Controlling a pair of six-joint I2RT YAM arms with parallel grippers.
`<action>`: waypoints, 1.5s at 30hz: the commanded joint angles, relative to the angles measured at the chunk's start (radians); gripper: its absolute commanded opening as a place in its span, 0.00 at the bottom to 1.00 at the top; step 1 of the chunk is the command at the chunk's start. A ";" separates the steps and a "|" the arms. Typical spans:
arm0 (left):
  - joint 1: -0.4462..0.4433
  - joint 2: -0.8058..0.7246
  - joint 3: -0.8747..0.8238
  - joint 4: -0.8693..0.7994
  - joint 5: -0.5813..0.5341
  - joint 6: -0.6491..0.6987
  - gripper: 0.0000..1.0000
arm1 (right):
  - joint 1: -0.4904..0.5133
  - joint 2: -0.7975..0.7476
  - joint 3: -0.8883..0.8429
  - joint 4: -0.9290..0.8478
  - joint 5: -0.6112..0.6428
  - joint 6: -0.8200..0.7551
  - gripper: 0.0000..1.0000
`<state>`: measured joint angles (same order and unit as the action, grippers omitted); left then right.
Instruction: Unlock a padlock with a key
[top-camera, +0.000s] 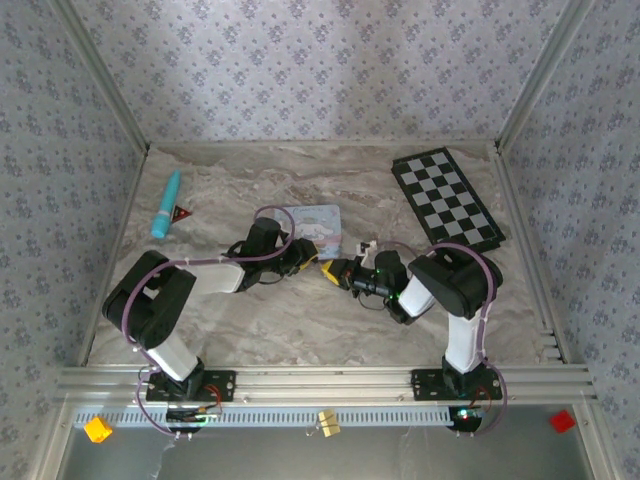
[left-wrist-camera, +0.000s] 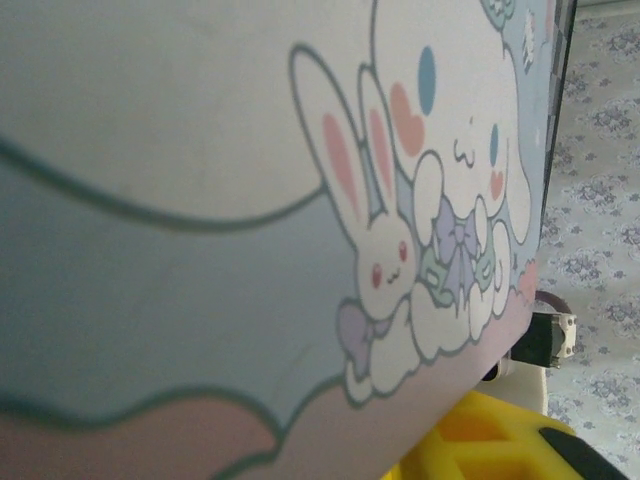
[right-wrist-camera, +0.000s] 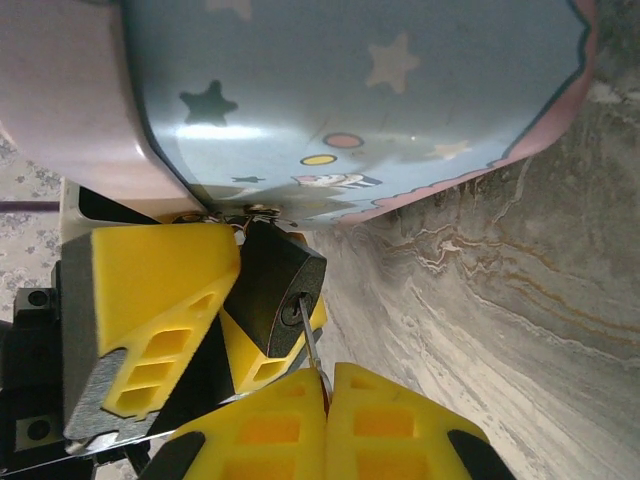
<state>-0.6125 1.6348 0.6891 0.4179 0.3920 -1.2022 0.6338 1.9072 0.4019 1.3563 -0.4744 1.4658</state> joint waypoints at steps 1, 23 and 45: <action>-0.034 -0.002 0.012 0.006 0.047 0.001 0.36 | 0.026 0.002 0.023 0.039 -0.001 -0.036 0.00; -0.040 0.049 0.013 -0.063 -0.006 0.030 0.50 | 0.052 0.015 -0.102 0.040 0.073 -0.055 0.00; -0.230 0.013 -0.049 -0.130 -0.575 0.231 0.51 | -0.026 -0.049 -0.199 0.038 0.058 -0.117 0.00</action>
<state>-0.8555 1.6016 0.6250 0.2779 -0.0574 -1.0386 0.6064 1.8774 0.2188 1.3876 -0.4088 1.3769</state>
